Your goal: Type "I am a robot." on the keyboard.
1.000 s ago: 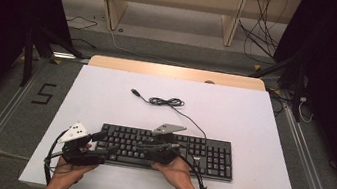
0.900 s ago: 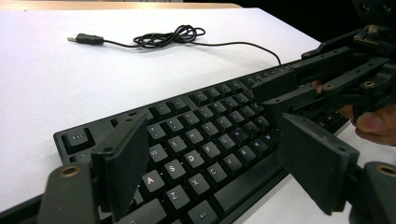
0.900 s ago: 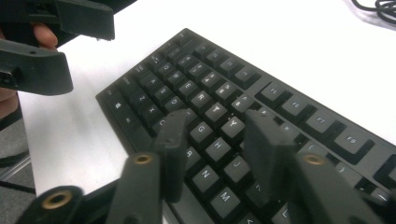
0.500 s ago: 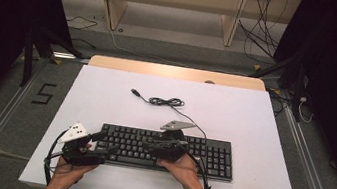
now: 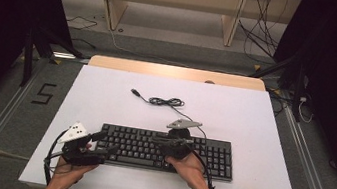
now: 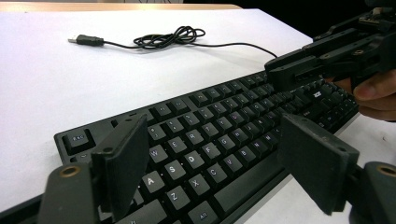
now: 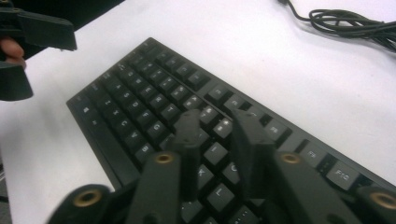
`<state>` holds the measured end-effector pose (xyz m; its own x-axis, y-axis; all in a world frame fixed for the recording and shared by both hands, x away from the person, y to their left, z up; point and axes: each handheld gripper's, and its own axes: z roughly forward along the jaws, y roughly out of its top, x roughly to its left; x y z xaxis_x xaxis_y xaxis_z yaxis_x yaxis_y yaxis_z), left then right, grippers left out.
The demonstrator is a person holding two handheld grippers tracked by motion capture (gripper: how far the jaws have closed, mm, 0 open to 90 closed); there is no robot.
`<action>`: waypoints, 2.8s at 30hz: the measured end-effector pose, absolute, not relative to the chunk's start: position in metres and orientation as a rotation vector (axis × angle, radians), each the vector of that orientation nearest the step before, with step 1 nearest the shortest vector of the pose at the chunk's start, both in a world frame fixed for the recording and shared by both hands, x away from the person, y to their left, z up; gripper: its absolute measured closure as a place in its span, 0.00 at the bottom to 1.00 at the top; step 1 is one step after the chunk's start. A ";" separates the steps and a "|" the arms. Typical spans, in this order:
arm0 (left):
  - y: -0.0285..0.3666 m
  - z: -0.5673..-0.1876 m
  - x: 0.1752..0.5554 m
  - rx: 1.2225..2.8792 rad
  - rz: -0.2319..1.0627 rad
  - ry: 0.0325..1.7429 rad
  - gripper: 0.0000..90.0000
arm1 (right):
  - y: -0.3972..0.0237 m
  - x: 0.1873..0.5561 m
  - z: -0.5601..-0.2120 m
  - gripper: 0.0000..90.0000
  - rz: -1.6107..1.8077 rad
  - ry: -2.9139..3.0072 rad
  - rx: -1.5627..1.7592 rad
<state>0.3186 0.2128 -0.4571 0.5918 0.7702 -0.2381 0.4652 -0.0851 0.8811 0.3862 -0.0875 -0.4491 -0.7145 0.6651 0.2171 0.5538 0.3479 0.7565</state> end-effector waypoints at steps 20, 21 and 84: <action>0.213 -0.457 0.319 1.729 0.350 1.023 0.27 | -0.085 0.392 -0.467 1.00 1.172 2.506 1.146; 0.213 -0.457 0.319 1.729 0.349 1.023 0.27 | -0.086 0.393 -0.467 1.00 1.170 2.510 1.146; 0.207 -0.455 0.333 1.768 0.341 1.049 0.38 | -0.102 0.361 -0.451 0.47 1.392 2.447 1.076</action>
